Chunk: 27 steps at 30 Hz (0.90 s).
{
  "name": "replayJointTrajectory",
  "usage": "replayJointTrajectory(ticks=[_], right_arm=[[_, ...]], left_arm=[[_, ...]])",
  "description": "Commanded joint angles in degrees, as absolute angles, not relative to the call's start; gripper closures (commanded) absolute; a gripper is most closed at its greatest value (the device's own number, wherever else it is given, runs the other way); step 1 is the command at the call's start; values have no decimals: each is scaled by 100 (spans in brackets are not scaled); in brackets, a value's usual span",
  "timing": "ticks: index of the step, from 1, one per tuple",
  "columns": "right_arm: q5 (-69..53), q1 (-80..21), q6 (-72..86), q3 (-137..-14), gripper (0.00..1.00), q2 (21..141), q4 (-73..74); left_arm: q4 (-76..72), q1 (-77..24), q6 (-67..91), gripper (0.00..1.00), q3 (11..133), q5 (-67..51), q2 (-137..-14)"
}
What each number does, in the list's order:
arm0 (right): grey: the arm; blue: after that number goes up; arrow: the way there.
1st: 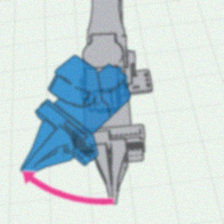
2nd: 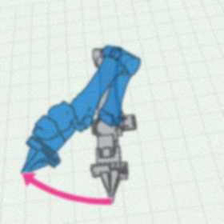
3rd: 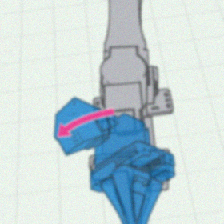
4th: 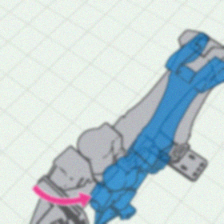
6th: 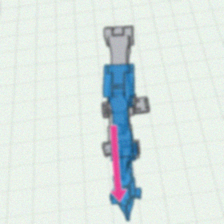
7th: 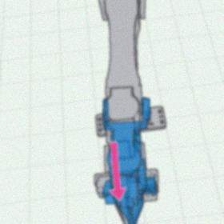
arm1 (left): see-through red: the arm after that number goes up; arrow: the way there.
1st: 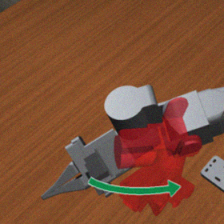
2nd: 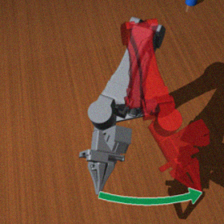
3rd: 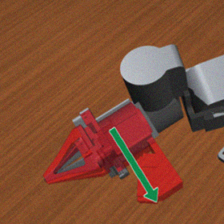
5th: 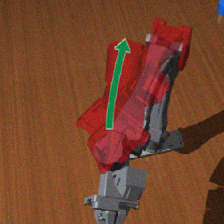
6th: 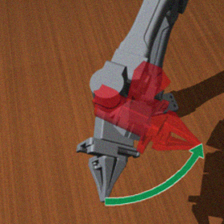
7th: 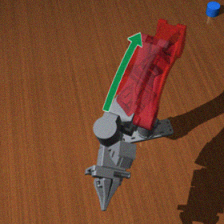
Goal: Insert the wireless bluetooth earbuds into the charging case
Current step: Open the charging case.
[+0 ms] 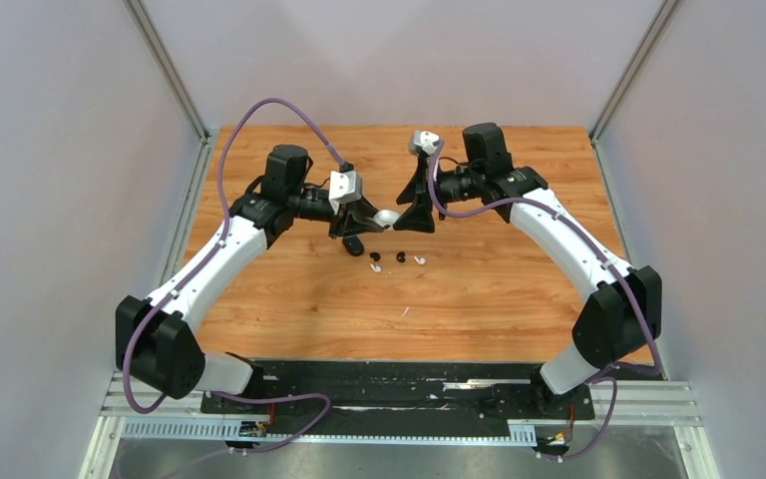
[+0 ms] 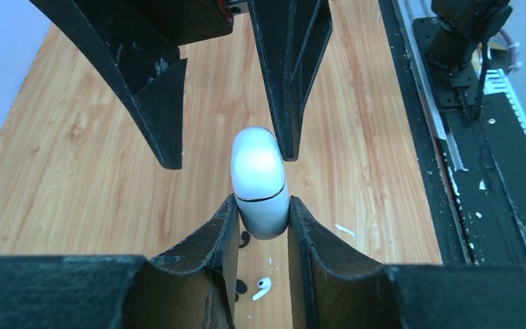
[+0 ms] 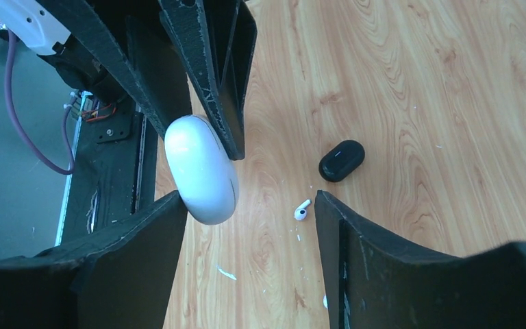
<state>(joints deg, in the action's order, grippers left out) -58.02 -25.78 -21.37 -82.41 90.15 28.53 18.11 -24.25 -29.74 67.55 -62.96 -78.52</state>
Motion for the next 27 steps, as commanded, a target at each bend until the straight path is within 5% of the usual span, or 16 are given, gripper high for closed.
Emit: replayJointTrajectory(ticks=[1, 9, 20, 27], right_arm=[[-5490, -2479, -1658, -8360, 34, 9076, 2125], [-5659, -2296, -1461, -8400, 48, 9073, 2020], [-5805, -2294, -1423, -8224, 47, 8950, 1967], [-6075, -2294, -1366, -8087, 56, 8868, 1967]], left_arm=[[2067, -2522, -3517, 100, 6878, -6446, -7641], [2194, -2558, -3634, 100, 6935, -6392, -7700], [1301, -2558, -2407, 100, 6768, -6191, -7704], [846, -2558, -1931, 100, 6607, -6017, -7655]])
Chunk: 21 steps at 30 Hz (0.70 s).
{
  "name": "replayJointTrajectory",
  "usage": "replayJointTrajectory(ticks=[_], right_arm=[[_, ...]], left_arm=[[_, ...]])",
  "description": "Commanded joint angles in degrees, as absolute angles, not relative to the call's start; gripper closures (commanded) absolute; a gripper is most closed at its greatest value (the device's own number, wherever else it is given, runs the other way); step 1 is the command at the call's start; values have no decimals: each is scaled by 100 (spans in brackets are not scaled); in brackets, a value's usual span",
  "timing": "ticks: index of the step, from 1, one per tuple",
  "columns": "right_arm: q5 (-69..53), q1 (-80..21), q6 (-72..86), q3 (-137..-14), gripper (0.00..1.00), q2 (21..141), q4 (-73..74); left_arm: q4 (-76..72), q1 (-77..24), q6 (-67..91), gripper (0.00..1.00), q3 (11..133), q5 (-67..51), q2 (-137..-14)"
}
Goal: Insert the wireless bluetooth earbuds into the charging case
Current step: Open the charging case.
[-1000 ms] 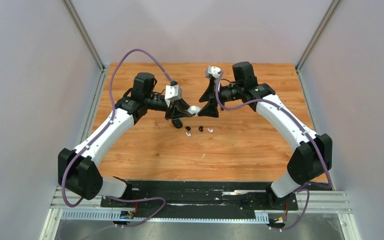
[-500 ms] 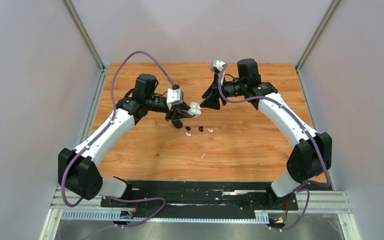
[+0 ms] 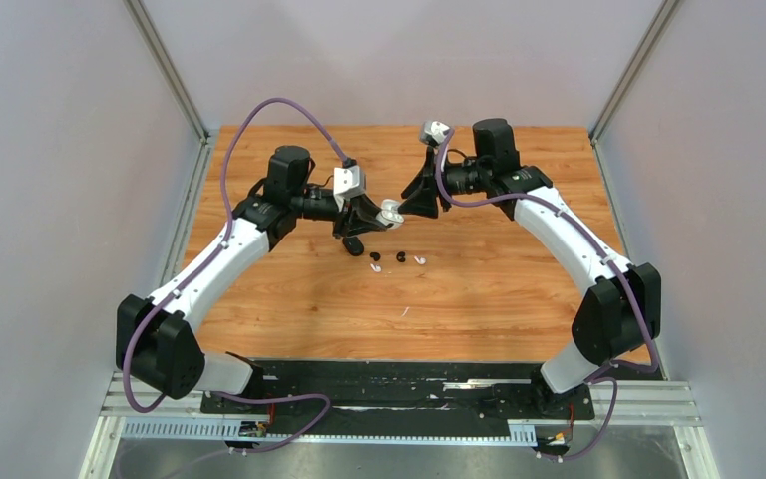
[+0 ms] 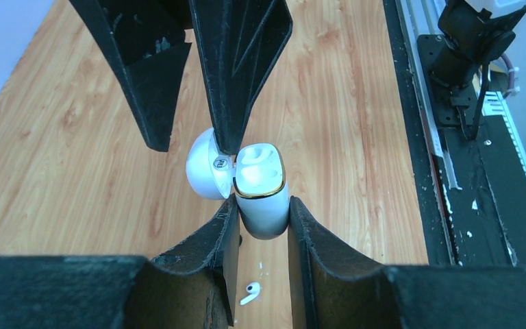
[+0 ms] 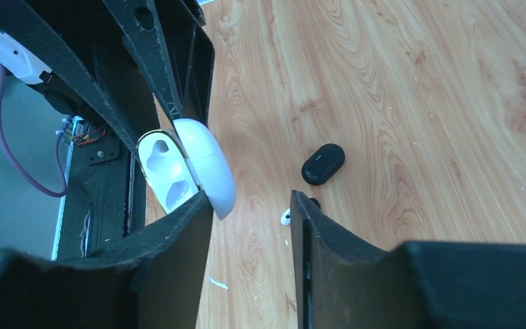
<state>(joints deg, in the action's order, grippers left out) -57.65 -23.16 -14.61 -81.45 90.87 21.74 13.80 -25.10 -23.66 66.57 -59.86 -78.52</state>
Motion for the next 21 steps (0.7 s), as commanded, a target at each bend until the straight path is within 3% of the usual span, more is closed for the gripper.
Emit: replayJointTrajectory(ticks=[1, 7, 15, 21], right_arm=[[-6119, -2294, -1356, -8071, 59, 8859, 1962], [-6385, -2294, -1326, -8117, 78, 8878, 1939], [-6575, -2303, -1258, -8104, 78, 8920, 1881], [-6608, -2349, -1275, -8013, 88, 8900, 1883]], left_arm=[[820, -2558, -1911, 100, 6599, -6015, -7655], [790, -2558, -1893, 100, 6533, -5956, -7676], [273, -2558, -1494, 100, 6350, -5750, -7757], [-162, -2558, -1097, 100, 6278, -5608, -7801]])
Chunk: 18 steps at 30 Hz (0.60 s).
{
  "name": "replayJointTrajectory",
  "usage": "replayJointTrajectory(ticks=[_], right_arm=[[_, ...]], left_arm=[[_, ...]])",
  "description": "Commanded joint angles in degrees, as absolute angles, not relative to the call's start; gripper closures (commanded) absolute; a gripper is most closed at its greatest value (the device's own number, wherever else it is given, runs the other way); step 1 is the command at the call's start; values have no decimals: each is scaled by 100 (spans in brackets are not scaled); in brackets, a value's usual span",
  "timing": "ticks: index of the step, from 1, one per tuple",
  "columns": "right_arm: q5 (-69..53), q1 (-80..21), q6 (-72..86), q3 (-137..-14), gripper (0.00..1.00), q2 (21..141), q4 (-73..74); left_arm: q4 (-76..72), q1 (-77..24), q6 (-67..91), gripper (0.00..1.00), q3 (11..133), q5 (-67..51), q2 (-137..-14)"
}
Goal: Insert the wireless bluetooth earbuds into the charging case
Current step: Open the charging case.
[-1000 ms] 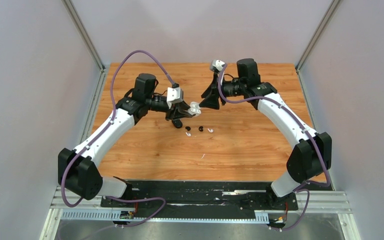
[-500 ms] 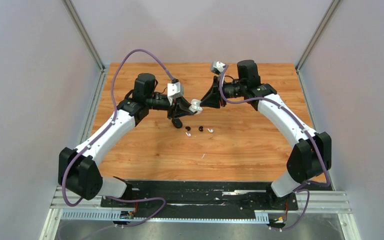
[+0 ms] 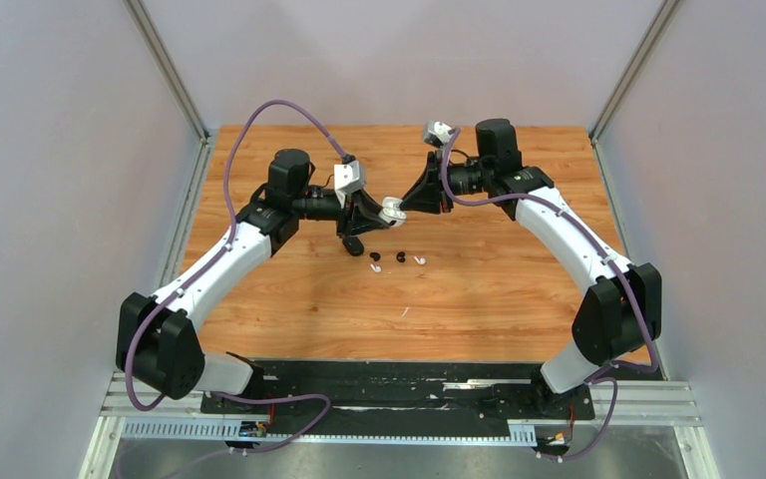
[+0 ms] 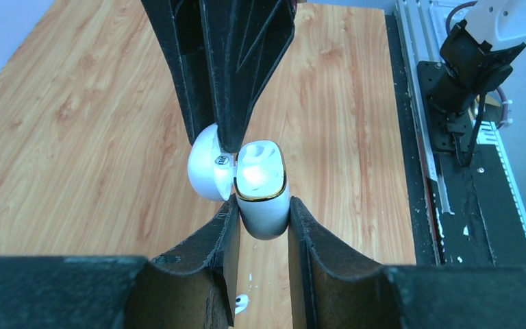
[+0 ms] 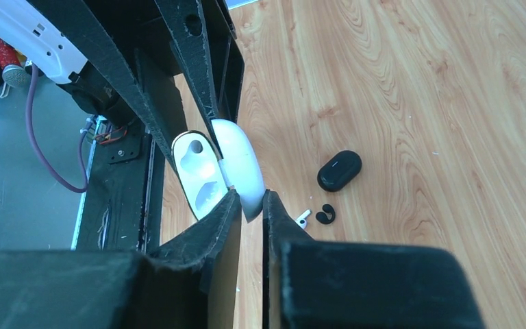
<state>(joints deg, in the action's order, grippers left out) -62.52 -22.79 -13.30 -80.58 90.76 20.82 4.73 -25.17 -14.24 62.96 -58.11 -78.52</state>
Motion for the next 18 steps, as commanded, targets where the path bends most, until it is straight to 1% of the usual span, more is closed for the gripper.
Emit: replayJointTrajectory(ticks=[1, 2, 5, 8, 11, 15, 18], right_arm=[[-6510, -2370, -1324, -8004, 90, 8884, 1881], [-6323, -2403, -1373, -7977, 91, 8860, 1876], [-5958, -2442, -1432, -7928, 78, 8801, 1810], [-5956, -2443, -1424, -7945, 78, 8828, 1803], [-6127, -2444, -1357, -7968, 81, 8855, 1802], [-6309, -2452, -1307, -7956, 100, 8864, 1817], [-6187, -2451, -1424, -7914, 100, 8818, 1866]], left_arm=[[-243, -2558, -995, 100, 6273, -5610, -7807], [-275, -2558, -954, 100, 6266, -5652, -7818], [-346, -2558, -875, 100, 6245, -5823, -7822], [-301, -2566, -967, 100, 6220, -5890, -7795], [-199, -2566, -1143, 100, 6218, -5878, -7779], [-182, -2566, -1170, 100, 6194, -5730, -7772], [-193, -2566, -1045, 99, 6187, -5361, -7770]])
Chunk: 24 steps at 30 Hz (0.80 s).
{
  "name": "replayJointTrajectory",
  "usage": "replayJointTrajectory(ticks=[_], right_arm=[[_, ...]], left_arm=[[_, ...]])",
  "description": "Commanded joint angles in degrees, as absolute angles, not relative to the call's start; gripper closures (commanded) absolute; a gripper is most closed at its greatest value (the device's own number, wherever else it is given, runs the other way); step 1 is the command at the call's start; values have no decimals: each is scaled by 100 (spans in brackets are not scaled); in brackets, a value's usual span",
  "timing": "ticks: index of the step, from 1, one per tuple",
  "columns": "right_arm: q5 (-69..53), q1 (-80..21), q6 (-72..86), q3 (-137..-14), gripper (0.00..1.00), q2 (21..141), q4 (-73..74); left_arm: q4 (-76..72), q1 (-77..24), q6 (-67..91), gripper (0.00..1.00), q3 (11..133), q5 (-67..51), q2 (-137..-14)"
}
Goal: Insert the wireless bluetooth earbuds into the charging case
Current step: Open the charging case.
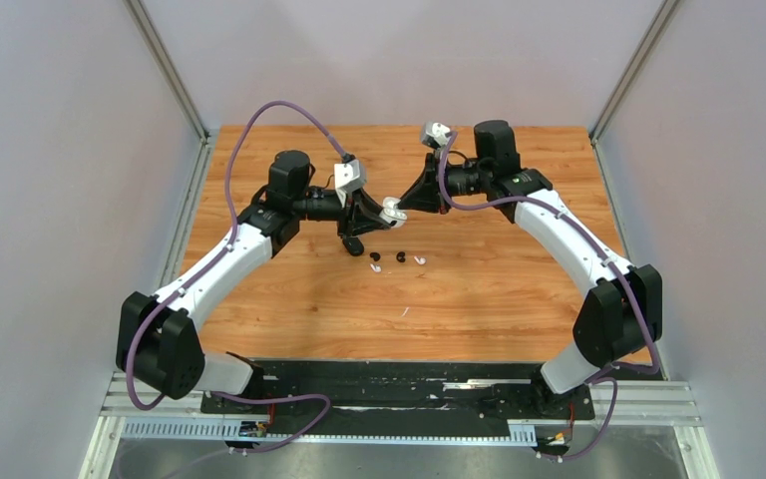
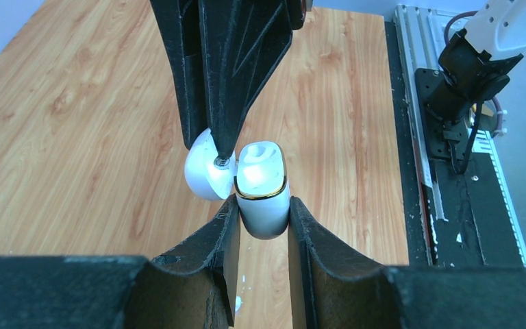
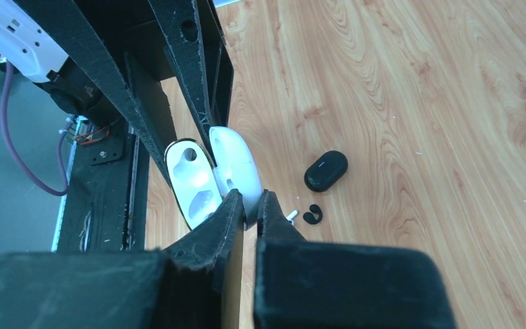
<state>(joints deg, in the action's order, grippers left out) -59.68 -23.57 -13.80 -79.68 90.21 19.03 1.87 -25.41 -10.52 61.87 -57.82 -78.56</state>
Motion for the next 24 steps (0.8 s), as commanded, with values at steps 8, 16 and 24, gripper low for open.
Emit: replayJointTrajectory(ticks=[8, 16, 24], right_arm=[[-4892, -2549, -3473, -7977, 100, 8512, 2463], [-4371, -2735, -5290, -7764, 100, 8250, 2475], [-4051, -3024, -6143, -7735, 100, 8168, 2473]], left_arm=[[2133, -2536, -801, 37, 7117, -4381, -7876], [3449, -2117, 543, 25, 8619, -5544, -8816], [3804, -2066, 1264, 22, 9343, -6228, -9768]])
